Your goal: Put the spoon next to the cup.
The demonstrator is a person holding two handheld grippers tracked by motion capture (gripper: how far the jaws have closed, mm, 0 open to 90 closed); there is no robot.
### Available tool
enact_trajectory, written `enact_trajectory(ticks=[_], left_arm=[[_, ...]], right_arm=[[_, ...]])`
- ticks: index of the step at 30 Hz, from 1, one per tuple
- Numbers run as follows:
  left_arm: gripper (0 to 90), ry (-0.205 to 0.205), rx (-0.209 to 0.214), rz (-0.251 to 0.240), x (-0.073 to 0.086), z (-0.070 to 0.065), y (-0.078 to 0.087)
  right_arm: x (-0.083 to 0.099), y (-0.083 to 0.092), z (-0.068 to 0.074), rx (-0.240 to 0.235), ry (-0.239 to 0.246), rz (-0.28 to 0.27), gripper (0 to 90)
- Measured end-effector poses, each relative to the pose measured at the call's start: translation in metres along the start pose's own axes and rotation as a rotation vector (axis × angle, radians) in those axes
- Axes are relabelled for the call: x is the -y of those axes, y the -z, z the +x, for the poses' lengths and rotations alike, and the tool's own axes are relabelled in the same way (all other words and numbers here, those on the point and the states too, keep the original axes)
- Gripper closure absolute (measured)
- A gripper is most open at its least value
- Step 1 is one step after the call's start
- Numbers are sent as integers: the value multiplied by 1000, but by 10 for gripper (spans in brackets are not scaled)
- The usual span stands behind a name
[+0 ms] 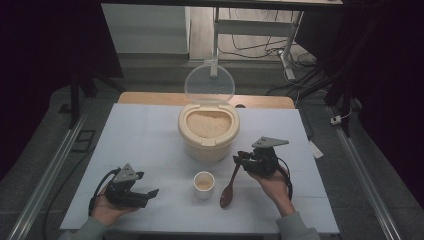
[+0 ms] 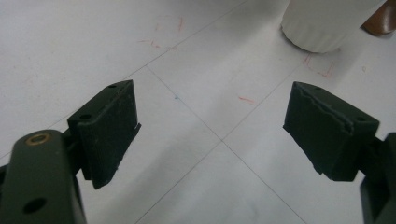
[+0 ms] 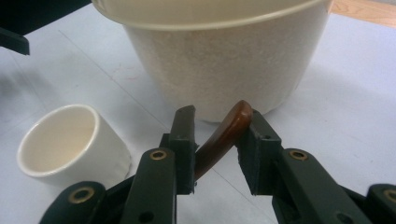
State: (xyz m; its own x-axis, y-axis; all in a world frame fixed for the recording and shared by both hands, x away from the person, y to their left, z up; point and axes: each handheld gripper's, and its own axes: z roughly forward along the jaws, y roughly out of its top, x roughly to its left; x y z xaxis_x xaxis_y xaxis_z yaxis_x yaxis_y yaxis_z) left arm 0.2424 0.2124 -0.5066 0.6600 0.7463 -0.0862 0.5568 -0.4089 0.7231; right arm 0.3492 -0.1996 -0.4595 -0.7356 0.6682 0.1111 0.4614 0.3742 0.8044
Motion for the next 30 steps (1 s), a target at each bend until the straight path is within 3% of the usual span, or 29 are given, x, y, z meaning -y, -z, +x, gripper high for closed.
enact_trajectory(ticks=[9, 19, 27, 30], left_arm=[[174, 1, -1, 2, 0, 0, -1], [174, 4, -2, 7, 1, 1, -1], [174, 4, -1, 12, 2, 1, -3], [174, 4, -2, 14, 2, 1, -3]], right_arm=[[3, -16, -10, 48, -40, 51, 653], [17, -40, -24, 99, -151, 141, 603], [27, -54, -26, 143, -177, 193, 562], [28, -56, -24, 169, -165, 218, 524]])
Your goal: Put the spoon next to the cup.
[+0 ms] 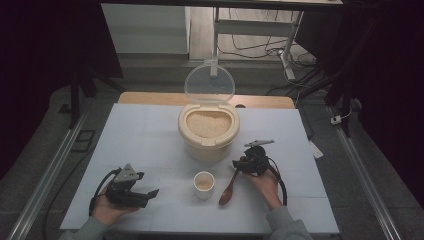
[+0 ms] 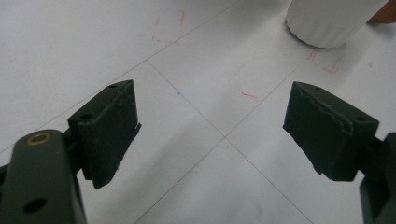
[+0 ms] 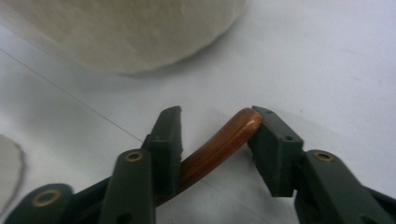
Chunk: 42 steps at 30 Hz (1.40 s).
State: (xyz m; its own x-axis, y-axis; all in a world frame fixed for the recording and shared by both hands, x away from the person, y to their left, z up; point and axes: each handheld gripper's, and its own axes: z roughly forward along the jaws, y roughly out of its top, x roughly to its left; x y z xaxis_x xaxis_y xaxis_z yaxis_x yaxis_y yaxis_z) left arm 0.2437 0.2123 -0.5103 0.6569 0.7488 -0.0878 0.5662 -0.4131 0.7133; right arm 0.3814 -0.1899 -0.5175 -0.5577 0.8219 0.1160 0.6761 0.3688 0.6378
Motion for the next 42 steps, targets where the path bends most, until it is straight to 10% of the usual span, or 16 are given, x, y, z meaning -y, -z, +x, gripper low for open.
enact_trajectory(ticks=[13, 26, 42], left_arm=[[174, 2, -4, -4, 0, 0, 1], [170, 15, -16, -25, 1, 1, 4], [165, 28, -34, -44, 4, 1, 7]], right_arm=[[-1, 14, 7, 105, 34, -91, 395], [15, 68, 8, -78, 203, -284, 393], [71, 110, -21, -63, 275, -316, 387]])
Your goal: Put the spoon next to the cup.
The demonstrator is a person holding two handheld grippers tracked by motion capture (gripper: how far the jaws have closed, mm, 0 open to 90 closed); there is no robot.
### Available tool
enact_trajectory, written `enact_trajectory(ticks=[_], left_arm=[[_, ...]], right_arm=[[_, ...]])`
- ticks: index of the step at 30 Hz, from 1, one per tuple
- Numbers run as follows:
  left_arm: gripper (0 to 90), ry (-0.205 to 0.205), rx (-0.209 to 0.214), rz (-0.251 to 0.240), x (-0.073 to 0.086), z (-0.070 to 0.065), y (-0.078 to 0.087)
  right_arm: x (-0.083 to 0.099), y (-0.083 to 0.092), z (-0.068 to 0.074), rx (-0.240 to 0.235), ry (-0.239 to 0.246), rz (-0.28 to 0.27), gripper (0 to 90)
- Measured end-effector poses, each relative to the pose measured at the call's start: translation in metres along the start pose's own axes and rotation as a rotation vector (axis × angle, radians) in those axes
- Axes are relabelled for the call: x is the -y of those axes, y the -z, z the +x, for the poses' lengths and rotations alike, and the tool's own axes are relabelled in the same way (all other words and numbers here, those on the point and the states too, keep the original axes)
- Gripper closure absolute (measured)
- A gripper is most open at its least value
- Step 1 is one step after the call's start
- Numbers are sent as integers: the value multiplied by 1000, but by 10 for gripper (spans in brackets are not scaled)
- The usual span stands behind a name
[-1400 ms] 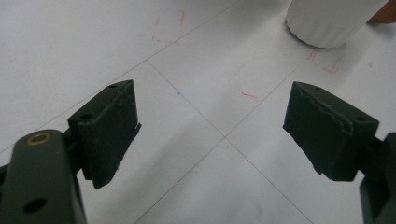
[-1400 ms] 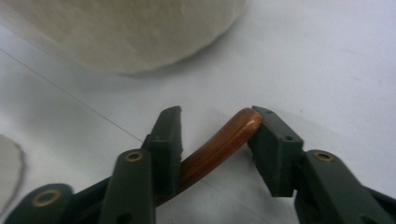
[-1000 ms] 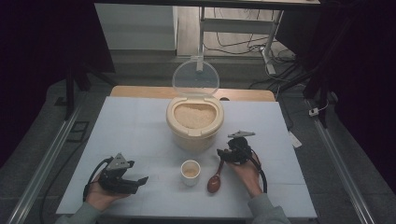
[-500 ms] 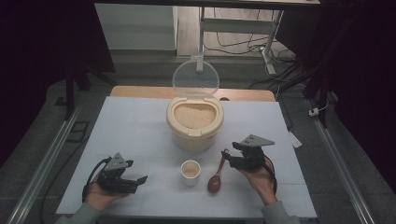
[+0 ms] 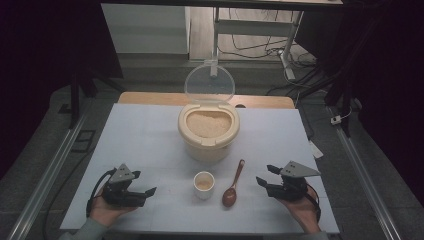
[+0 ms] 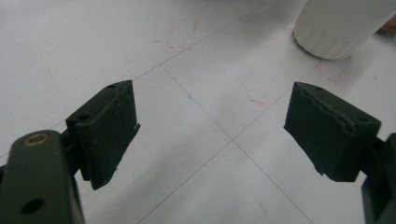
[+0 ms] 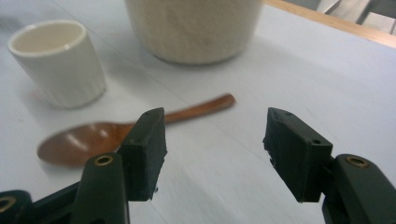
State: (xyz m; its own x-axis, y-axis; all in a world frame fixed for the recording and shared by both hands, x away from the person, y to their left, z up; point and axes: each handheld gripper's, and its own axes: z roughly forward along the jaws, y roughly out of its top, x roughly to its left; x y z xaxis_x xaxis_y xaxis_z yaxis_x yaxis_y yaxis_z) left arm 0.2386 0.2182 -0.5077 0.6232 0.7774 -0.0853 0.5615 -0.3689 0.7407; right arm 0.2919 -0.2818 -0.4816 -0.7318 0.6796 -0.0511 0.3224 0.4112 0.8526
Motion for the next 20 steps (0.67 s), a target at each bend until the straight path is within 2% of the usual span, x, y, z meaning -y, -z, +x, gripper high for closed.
enact_trajectory(ticks=[7, 9, 20], left_arm=[[159, 2, 0, 0, 1, 1, 1], [156, 2, 2, -2, 1, 1, 1], [148, -4, 2, -3, 1, 0, 1]], right_arm=[[7, 1, -4, 19, 1, 6, 383], [7, 1, -3, 3, 2, -1, 382], [9, -1, -2, 3, 11, 8, 376]])
